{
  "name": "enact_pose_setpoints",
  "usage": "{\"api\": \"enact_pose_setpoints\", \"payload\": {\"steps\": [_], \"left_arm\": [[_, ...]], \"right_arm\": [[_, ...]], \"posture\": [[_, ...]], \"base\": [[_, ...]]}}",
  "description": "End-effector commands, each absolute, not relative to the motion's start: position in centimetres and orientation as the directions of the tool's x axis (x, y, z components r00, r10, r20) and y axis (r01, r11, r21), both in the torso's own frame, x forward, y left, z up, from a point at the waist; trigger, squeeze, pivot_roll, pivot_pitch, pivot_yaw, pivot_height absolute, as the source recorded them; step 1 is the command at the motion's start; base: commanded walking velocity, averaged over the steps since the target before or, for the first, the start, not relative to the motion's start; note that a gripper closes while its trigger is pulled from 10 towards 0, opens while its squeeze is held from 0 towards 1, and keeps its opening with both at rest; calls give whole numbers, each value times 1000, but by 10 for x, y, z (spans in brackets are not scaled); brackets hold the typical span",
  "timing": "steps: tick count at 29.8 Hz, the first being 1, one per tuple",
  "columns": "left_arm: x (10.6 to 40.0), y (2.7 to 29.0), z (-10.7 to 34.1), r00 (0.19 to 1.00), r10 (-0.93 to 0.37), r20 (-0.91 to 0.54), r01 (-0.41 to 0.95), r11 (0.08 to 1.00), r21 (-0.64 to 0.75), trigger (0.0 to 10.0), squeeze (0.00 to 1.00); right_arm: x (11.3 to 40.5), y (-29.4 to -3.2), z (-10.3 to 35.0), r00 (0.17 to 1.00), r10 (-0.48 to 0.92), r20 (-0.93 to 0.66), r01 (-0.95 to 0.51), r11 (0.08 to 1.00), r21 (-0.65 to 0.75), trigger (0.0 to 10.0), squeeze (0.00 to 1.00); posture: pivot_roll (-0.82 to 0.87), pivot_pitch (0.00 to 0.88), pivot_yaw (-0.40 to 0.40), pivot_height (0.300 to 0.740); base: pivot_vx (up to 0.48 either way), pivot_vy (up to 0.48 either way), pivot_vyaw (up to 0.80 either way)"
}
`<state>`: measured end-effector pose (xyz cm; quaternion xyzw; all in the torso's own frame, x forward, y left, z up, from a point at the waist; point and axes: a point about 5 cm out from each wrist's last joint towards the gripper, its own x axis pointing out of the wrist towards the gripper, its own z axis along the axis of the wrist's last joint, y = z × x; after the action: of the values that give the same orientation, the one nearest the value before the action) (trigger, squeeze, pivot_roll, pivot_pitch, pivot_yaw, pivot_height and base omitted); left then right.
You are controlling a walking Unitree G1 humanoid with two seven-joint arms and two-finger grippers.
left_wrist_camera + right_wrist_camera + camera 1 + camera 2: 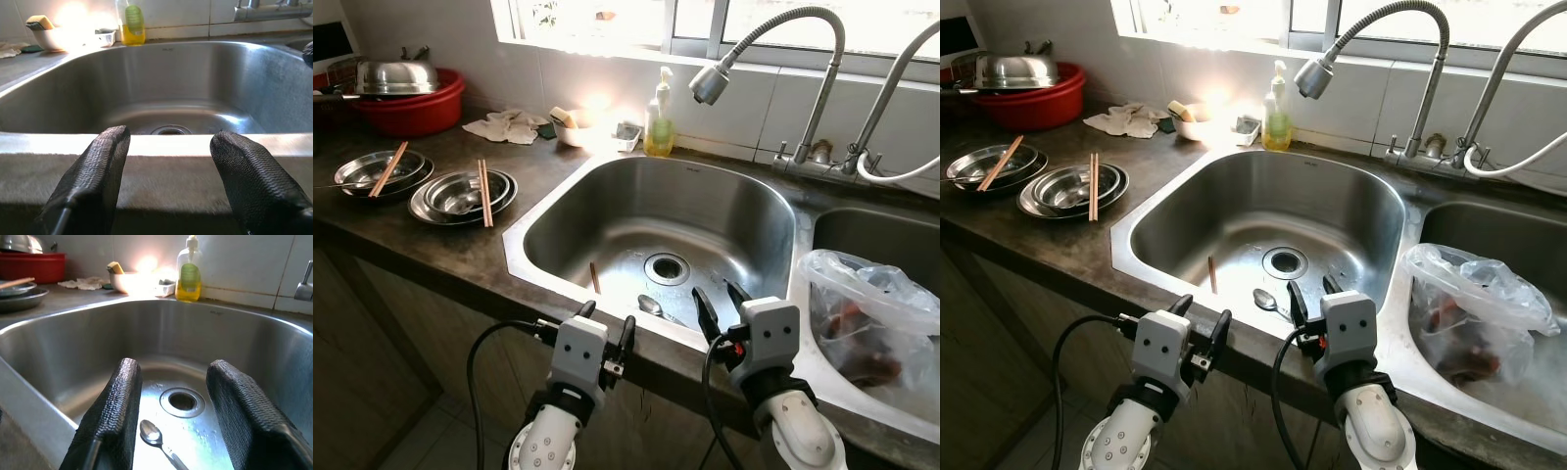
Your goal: Kitchen organization
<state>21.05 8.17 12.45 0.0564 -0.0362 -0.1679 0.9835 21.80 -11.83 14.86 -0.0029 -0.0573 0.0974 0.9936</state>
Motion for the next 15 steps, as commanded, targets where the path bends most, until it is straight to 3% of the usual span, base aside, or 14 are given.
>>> {"api": "enact_pose_setpoints", "payload": {"steps": [1, 15], "left_arm": [[209, 80, 125, 941, -337, 44, 329, 936, 123, 10000, 0], [209, 79, 123, 941, -338, 32, 332, 936, 119, 10000, 0]], "right_arm": [[217, -119, 151, 976, 186, 115, -185, 983, -20, 10000, 0], [217, -118, 148, 977, 185, 103, -184, 983, -16, 10000, 0]], "posture": [[116, 9, -39, 740], [118, 3, -41, 740]], "base": [[-259, 0, 0], [-296, 0, 0]]}}
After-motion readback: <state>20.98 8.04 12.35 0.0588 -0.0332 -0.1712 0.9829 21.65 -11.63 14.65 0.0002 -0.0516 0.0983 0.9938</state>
